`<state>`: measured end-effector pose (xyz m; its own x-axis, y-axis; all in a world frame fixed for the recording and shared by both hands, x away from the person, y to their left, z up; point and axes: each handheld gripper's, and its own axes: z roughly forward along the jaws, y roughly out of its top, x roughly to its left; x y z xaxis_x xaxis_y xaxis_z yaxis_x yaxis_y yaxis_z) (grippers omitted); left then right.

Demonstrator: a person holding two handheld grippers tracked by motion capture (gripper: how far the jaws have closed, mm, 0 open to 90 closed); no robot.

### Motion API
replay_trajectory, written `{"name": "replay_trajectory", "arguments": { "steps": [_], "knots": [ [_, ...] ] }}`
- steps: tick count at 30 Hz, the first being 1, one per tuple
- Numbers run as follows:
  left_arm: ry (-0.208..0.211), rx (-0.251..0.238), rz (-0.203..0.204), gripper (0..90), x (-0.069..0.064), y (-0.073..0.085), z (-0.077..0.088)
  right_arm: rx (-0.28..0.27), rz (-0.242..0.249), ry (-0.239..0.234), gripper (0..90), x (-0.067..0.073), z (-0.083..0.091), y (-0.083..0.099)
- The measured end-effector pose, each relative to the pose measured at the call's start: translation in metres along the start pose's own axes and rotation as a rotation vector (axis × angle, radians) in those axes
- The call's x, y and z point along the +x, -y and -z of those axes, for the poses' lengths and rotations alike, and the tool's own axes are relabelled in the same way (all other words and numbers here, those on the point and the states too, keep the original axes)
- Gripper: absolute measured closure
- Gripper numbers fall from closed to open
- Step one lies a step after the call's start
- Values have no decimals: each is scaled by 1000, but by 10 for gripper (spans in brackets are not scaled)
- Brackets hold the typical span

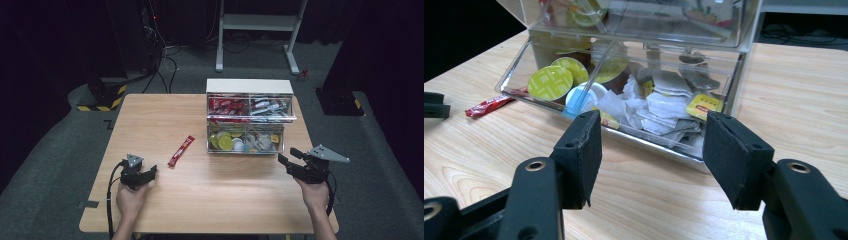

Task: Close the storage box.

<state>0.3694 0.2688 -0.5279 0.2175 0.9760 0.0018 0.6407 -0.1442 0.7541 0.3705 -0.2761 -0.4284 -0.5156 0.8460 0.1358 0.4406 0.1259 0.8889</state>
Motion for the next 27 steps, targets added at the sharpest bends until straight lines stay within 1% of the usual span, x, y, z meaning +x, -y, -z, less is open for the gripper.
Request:
{"name": "replay_trajectory", "arguments": {
  "steps": [3, 12, 16, 18, 22, 27],
  "knots": [
    [0, 0, 0, 363, 0, 0, 0, 11, 6, -6, 397, 1, -4, 4],
    [-1, -1, 0, 362, 0, 0, 0, 39, -3, -25, 391, 3, -17, 14],
    [0, 0, -1, 361, 0, 0, 0, 81, 11, -44, 395, 8, -27, 18],
    [0, 0, 0, 362, 0, 0, 0, 89, 4, -51, 394, 9, -31, 21],
    [0, 0, 0, 361, 0, 0, 0, 95, 6, -54, 393, 10, -40, 25],
    [0, 0, 0, 361, 0, 0, 0, 120, 1, -55, 396, 11, -50, 30]
  ]
}}
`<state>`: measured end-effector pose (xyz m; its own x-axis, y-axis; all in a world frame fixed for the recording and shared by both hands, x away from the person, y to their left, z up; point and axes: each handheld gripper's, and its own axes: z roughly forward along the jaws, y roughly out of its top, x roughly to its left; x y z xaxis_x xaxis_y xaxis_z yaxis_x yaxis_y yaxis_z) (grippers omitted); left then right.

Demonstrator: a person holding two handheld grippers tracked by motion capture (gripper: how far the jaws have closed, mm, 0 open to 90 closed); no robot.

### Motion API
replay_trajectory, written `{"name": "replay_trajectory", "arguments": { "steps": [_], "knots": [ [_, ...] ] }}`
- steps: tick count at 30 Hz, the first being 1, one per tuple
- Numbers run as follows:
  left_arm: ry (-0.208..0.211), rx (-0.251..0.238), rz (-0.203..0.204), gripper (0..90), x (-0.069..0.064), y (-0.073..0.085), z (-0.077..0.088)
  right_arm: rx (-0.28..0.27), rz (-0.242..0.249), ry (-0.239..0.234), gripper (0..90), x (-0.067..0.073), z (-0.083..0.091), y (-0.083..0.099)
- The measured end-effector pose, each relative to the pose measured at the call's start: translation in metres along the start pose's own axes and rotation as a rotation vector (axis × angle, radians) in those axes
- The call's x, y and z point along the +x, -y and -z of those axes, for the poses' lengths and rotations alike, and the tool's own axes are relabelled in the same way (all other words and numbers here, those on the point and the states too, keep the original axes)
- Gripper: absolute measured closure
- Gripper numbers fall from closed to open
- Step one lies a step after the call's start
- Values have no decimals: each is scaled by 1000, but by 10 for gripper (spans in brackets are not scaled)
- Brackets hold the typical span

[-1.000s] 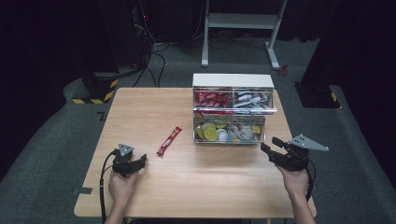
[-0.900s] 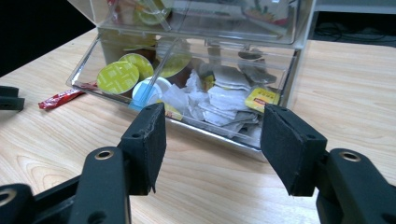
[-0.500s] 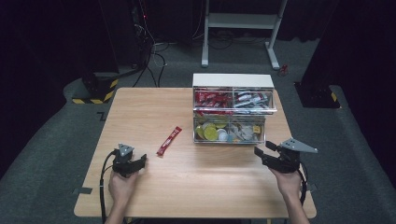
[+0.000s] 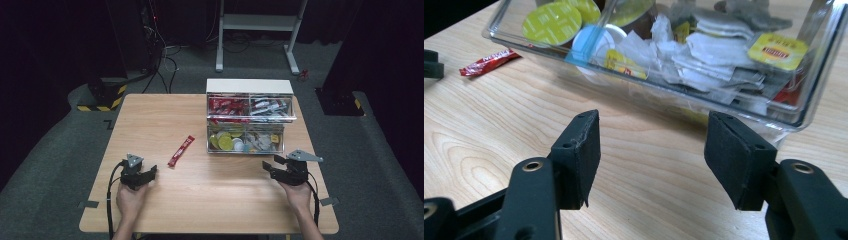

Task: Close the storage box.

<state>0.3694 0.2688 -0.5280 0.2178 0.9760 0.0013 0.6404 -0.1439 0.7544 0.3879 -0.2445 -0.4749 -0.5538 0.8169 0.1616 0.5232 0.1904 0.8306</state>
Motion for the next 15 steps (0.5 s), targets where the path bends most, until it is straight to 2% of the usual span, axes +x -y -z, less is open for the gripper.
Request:
{"name": "replay_trajectory", "arguments": {
  "steps": [5, 9, 15],
  "knots": [
    [0, 0, 0, 361, 0, 0, 0, 25, -2, 4, 398, 1, -9, 4],
    [0, 0, 0, 361, 0, 0, 0, 56, 25, 19, 401, 3, -19, 7],
    [1, 0, 0, 361, 0, 0, 0, 86, 33, 21, 404, 4, -30, 10]
  ]
}}
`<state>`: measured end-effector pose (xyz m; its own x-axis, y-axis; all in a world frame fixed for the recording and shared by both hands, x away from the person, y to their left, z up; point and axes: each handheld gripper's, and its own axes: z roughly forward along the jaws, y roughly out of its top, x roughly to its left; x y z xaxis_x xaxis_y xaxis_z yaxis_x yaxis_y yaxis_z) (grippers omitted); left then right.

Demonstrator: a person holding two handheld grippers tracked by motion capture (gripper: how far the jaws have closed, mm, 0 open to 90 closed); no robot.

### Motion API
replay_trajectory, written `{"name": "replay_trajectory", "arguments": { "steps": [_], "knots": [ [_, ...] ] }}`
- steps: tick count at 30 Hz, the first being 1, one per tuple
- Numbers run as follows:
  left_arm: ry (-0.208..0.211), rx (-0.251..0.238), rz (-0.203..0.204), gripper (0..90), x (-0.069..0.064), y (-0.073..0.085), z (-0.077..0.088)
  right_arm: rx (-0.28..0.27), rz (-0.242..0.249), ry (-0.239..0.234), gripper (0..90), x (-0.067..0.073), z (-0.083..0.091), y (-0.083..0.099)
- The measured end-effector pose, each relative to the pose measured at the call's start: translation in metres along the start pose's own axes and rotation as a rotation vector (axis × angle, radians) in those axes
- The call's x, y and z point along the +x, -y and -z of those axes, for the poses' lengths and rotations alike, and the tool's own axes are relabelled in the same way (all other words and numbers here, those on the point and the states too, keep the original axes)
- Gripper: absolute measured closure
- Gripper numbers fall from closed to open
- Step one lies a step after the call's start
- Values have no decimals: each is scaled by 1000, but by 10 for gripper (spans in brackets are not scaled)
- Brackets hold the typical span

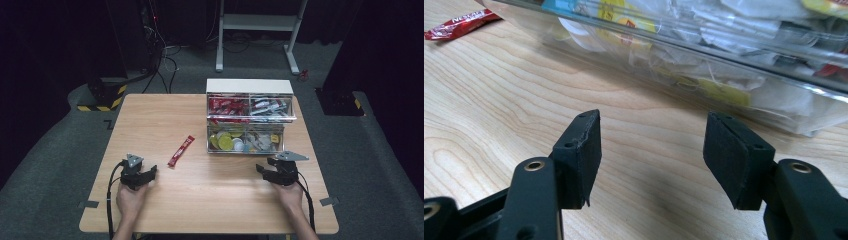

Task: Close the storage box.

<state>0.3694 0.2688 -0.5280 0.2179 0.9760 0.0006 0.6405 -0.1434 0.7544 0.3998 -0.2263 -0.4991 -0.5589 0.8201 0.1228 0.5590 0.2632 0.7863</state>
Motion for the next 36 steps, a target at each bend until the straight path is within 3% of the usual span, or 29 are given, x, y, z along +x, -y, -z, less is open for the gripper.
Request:
{"name": "replay_trajectory", "arguments": {
  "steps": [24, 29, 31, 36],
  "knots": [
    [0, 0, 1, 360, 0, 0, 0, 70, -3, 97, 414, -7, -30, 5],
    [1, 0, 1, 360, 0, 0, 0, 87, 39, 138, 410, -5, -33, 3],
    [1, 0, 1, 359, 0, 0, 0, 92, 53, 150, 391, -5, -34, 3],
    [1, 2, -6, 349, 0, 0, 0, 97, 36, 177, 320, -6, -35, 2]
  ]
}}
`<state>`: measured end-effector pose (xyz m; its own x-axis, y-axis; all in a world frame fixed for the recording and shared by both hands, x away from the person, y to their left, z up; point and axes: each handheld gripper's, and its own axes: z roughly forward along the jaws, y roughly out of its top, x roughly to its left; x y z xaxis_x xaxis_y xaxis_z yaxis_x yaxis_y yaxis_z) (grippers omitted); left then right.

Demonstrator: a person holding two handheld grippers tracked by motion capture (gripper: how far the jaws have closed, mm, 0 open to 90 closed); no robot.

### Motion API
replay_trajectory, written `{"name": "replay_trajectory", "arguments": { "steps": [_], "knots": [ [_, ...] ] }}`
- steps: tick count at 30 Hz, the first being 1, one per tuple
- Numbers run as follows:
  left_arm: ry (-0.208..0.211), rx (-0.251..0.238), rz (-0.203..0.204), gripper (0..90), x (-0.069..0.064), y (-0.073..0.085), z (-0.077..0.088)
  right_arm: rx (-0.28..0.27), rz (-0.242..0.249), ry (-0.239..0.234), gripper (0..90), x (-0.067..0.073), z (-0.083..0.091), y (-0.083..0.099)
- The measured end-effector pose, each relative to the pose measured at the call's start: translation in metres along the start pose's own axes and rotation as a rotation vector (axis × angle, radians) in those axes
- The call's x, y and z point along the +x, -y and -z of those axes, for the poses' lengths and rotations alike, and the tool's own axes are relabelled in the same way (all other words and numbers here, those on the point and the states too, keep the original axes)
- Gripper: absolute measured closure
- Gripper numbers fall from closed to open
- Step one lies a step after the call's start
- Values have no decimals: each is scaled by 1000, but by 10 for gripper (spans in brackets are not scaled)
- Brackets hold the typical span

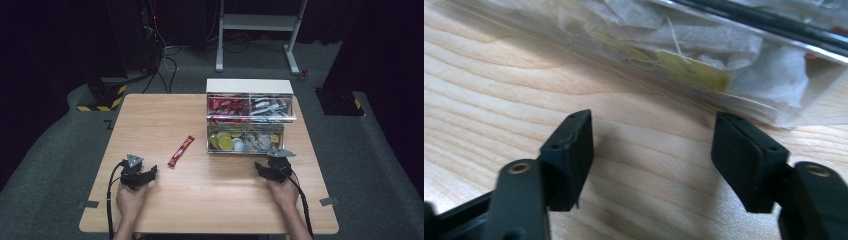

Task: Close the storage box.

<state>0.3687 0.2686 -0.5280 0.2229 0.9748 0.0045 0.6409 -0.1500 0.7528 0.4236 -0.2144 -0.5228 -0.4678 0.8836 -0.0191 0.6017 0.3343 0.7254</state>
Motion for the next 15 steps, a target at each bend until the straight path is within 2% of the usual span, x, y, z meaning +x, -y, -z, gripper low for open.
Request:
{"name": "replay_trajectory", "arguments": {
  "steps": [12, 15],
  "knots": [
    [4, 1, -3, 336, 0, 0, 0, 3, -25, 17, 313, -1, 1, 1],
    [13, -4, 9, 334, 1, 0, 0, 2, -24, 18, 313, -1, 1, 1]
  ]
}}
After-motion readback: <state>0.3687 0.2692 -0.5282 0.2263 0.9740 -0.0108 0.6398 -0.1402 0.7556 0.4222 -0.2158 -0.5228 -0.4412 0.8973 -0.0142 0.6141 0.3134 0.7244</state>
